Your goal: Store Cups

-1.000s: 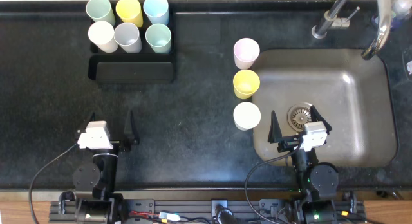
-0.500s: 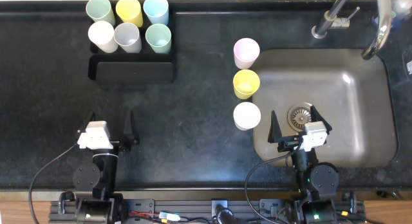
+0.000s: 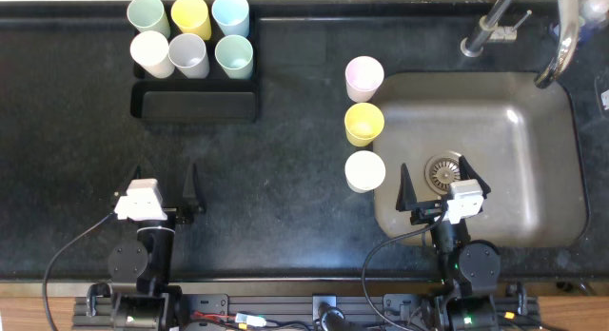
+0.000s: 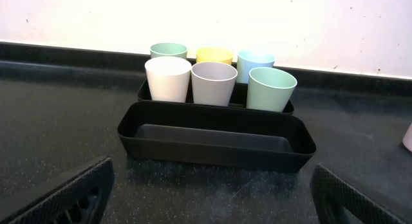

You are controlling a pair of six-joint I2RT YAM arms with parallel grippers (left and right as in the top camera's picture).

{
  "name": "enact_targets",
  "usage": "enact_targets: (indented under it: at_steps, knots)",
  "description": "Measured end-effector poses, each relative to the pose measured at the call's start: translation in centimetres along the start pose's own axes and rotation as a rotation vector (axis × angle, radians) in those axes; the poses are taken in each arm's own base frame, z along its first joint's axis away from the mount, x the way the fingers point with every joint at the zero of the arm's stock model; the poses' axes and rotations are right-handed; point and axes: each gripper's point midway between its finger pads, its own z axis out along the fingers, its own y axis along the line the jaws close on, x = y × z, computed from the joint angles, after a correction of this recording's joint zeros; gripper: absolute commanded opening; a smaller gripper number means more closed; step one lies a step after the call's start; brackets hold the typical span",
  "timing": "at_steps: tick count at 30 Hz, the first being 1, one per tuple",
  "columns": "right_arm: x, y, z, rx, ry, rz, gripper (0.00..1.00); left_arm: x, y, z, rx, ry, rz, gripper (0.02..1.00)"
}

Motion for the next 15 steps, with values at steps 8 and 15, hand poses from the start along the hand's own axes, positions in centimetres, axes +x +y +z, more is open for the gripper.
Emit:
enact_targets:
  at_steps: [8, 15]
  knots:
    - [0.0, 0.0, 0.0, 0.001, 0.0, 0.001, 0.996, -0.8, -0.5, 0.0, 0.015, 0.039, -0.015, 1.0]
    - [0.0, 0.0, 0.0, 0.001, -0.001, 0.001, 0.998, -12.0, -4.2, 1.5, 0.133, 0.189, -0.035, 1.0]
